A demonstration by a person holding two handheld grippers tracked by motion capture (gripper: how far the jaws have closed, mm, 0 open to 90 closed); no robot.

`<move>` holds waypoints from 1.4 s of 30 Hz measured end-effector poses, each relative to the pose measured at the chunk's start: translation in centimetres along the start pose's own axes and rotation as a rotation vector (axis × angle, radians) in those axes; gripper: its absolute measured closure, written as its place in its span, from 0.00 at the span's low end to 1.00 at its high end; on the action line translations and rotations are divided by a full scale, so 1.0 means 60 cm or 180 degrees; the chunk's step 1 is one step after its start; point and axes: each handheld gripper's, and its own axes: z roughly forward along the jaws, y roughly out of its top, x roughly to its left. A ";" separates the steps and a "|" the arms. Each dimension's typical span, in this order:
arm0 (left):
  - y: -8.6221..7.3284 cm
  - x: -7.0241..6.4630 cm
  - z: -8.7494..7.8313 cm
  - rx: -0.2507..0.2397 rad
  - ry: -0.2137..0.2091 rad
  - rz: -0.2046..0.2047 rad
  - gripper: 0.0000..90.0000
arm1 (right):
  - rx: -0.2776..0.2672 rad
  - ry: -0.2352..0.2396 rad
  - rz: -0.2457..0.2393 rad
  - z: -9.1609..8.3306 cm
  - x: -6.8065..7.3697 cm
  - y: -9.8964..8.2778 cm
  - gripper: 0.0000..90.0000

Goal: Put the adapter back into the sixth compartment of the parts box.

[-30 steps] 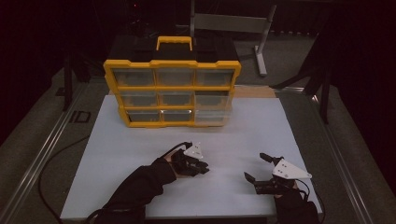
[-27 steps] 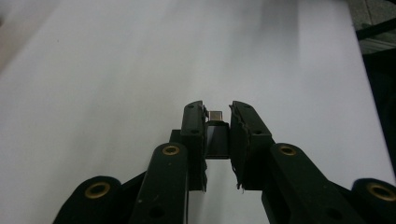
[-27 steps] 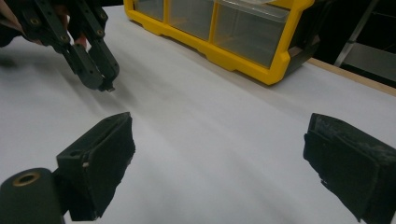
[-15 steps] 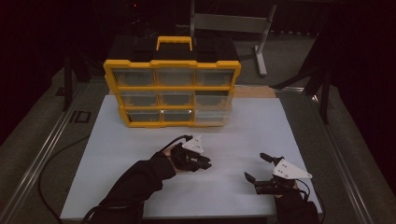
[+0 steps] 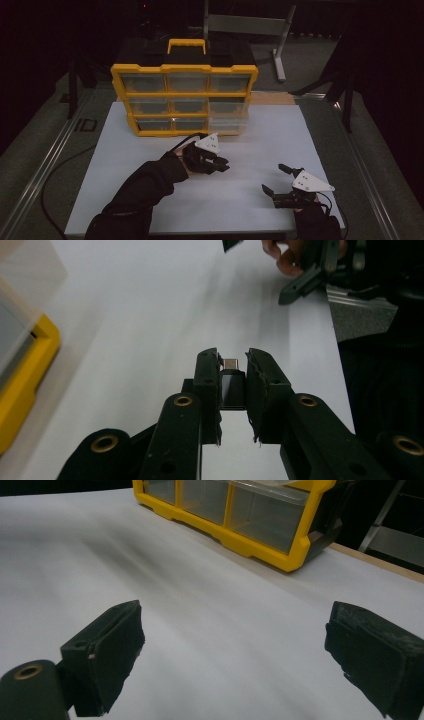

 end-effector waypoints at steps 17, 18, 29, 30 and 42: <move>0.046 0.022 -0.050 -0.0118 0.0092 -0.0017 0.85 | -0.0011 0.0000 0.0007 -0.001 -0.001 0.000 0.10; 0.048 0.023 -0.052 -0.0143 0.0094 -0.0027 0.85 | -0.0009 -0.0007 -0.0009 -0.001 0.000 0.000 0.10; 0.082 0.036 -0.077 -0.0226 0.0215 -0.0004 0.85 | -0.0013 0.0002 0.0003 -0.001 0.001 0.001 0.10; 0.084 0.038 -0.079 -0.0246 0.0213 -0.0006 0.85 | -0.0020 0.0008 0.0012 -0.001 0.000 0.001 0.10; 0.106 0.058 -0.094 -0.0339 0.0327 -0.0090 0.85 | -0.0012 -0.0005 0.0002 -0.001 0.000 0.000 0.10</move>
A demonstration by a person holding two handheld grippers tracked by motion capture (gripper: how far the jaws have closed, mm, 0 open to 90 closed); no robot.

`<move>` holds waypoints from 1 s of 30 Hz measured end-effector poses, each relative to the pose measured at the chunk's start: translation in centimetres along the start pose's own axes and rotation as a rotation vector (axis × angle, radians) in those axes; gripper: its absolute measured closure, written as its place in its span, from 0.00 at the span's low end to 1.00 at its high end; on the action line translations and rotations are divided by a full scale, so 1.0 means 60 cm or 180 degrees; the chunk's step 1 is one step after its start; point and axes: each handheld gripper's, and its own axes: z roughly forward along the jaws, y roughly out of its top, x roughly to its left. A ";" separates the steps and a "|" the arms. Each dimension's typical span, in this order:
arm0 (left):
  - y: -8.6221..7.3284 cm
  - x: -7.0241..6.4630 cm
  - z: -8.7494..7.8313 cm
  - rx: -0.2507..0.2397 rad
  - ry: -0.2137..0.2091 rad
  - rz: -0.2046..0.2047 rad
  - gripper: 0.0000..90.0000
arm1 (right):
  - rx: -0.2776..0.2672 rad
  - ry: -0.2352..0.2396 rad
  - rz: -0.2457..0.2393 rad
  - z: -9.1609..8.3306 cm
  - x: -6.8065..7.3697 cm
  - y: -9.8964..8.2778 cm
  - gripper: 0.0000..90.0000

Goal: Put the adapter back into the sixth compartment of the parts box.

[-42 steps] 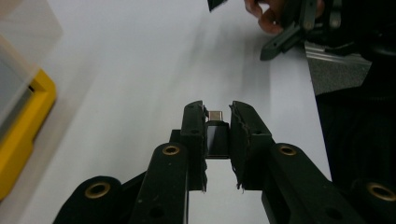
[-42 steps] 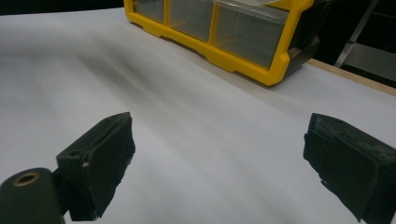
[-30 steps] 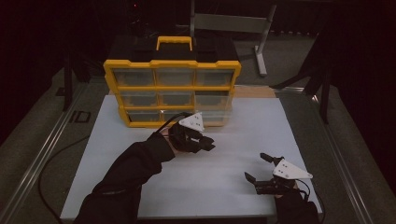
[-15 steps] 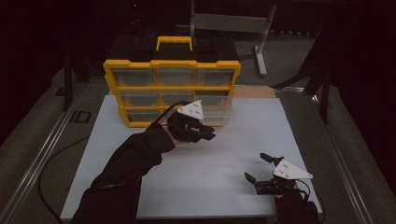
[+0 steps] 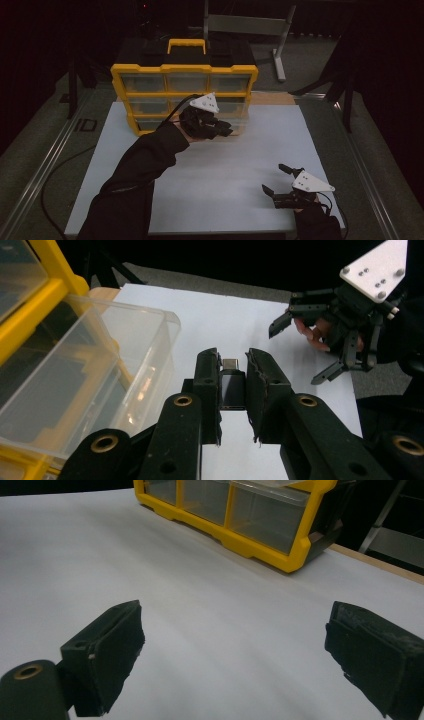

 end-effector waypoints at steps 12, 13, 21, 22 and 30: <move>0.025 0.026 -0.007 -0.0095 0.0163 -0.0101 0.85 | -0.0004 0.0011 0.0012 0.000 0.000 0.000 0.10; 0.027 0.028 -0.008 -0.0112 0.0181 -0.0114 0.85 | -0.0004 0.0013 0.0003 0.000 0.000 0.000 0.10; 0.048 0.044 -0.010 -0.0218 0.0339 -0.0263 0.85 | 0.0007 0.0029 0.0015 0.001 0.001 0.000 0.10; 0.050 0.046 -0.009 -0.0217 0.0364 -0.0279 0.85 | 0.0009 0.0031 0.0017 0.001 0.001 0.000 0.10; 0.055 0.061 0.006 -0.0183 0.0609 -0.0510 0.85 | -0.0004 0.0046 0.0029 0.001 0.002 0.000 0.10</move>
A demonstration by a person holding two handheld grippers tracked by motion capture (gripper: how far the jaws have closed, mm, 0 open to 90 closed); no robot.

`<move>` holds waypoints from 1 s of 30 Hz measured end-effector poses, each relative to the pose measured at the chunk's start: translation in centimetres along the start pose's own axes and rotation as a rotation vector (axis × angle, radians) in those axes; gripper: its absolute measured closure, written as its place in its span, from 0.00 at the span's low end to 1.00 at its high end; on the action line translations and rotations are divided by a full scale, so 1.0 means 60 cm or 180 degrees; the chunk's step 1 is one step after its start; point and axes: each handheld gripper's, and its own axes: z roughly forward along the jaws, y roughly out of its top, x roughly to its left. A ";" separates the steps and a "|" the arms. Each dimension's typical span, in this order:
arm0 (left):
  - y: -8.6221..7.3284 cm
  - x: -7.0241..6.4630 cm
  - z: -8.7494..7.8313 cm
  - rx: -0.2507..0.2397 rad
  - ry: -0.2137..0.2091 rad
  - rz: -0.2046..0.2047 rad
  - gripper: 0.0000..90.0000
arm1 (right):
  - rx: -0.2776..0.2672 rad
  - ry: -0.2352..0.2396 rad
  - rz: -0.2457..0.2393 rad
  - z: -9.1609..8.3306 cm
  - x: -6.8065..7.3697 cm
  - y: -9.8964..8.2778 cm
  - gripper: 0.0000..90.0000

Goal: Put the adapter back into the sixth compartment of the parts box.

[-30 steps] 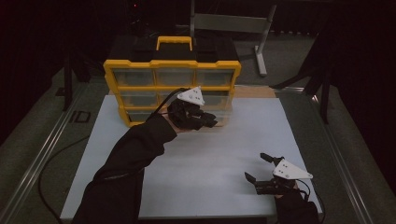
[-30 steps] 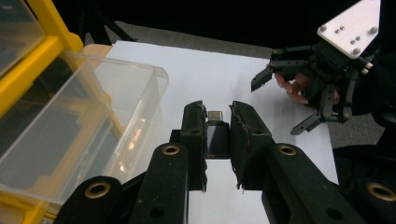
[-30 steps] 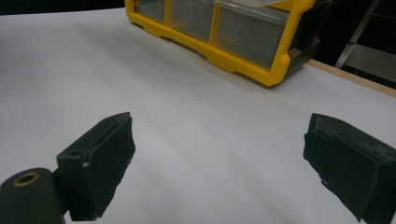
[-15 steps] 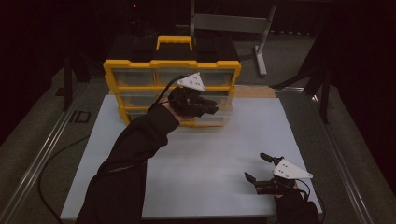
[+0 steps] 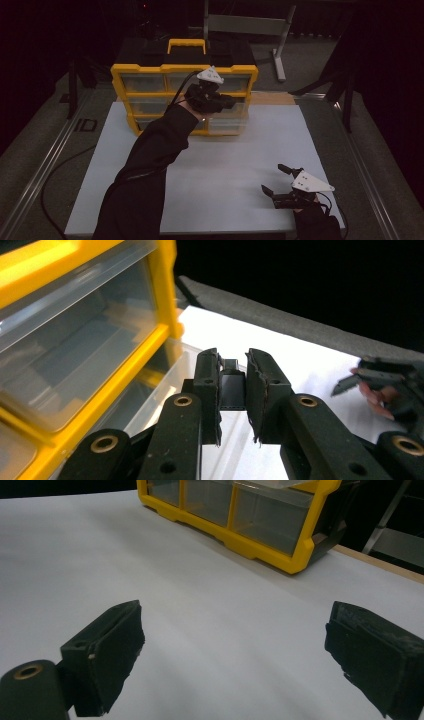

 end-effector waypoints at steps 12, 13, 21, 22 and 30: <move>-0.017 0.014 0.033 0.0182 0.0191 -0.0225 0.85 | 0.0003 0.0007 -0.0008 0.000 0.000 0.000 0.10; -0.019 0.015 0.036 0.0218 0.0206 -0.0242 0.85 | 0.0002 0.0009 -0.0006 0.000 0.000 0.000 0.10; -0.029 0.020 0.054 0.0362 0.0277 -0.0326 0.85 | 0.0001 0.0000 -0.0014 -0.001 -0.001 -0.001 0.10; -0.030 0.020 0.055 0.0367 0.0298 -0.0320 0.85 | -0.0001 0.0002 -0.0010 -0.001 -0.002 -0.001 0.10; -0.028 0.017 0.053 0.0363 0.0353 -0.0354 0.59 | -0.0007 0.0003 -0.0015 -0.001 -0.002 0.000 0.10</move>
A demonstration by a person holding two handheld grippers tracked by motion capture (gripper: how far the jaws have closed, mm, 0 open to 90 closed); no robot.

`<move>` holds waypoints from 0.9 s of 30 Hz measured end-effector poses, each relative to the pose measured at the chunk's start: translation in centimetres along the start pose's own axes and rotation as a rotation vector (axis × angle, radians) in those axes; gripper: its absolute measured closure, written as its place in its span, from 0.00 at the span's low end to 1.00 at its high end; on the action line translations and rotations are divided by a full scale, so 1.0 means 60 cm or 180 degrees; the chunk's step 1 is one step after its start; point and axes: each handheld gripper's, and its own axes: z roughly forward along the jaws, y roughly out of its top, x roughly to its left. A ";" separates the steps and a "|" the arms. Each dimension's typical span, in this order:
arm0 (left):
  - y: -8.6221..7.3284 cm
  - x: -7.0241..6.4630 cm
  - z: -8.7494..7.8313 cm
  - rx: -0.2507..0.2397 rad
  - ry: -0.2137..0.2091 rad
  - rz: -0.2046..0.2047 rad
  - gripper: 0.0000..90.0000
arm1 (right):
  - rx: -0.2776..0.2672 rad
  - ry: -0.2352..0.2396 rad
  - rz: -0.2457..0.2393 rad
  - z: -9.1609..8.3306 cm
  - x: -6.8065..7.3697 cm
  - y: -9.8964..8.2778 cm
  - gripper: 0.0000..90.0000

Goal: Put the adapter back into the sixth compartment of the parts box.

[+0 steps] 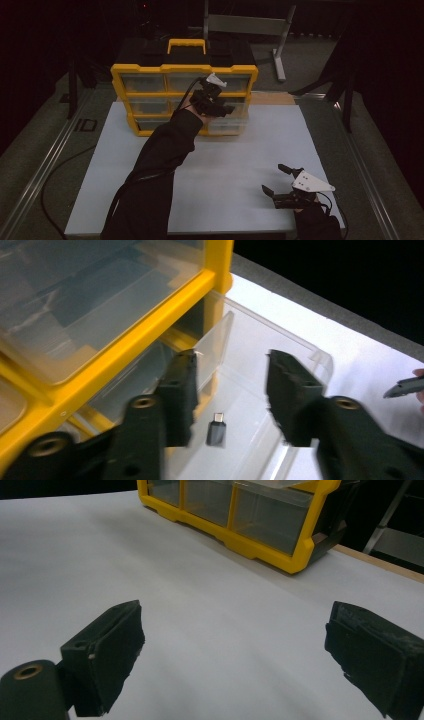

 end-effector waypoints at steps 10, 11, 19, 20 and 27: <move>0.000 -0.010 -0.016 -0.0034 0.0014 0.0007 0.23 | -0.0007 -0.0004 -0.0006 -0.001 0.000 0.001 0.10; 0.000 -0.011 -0.018 -0.0037 0.0029 -0.0002 0.20 | -0.0008 -0.0004 -0.0007 -0.001 0.000 0.001 0.10; -0.009 -0.006 -0.037 -0.0102 -0.0067 0.0034 0.03 | -0.0010 0.0000 -0.0003 0.000 0.000 0.001 0.10; -0.011 -0.006 -0.040 -0.0128 -0.0093 0.0038 0.00 | -0.0010 0.0002 -0.0005 0.000 0.000 0.001 0.10; -0.028 -0.003 -0.057 -0.0248 -0.0201 0.0076 0.00 | -0.0012 0.0001 -0.0012 -0.001 0.000 0.001 0.10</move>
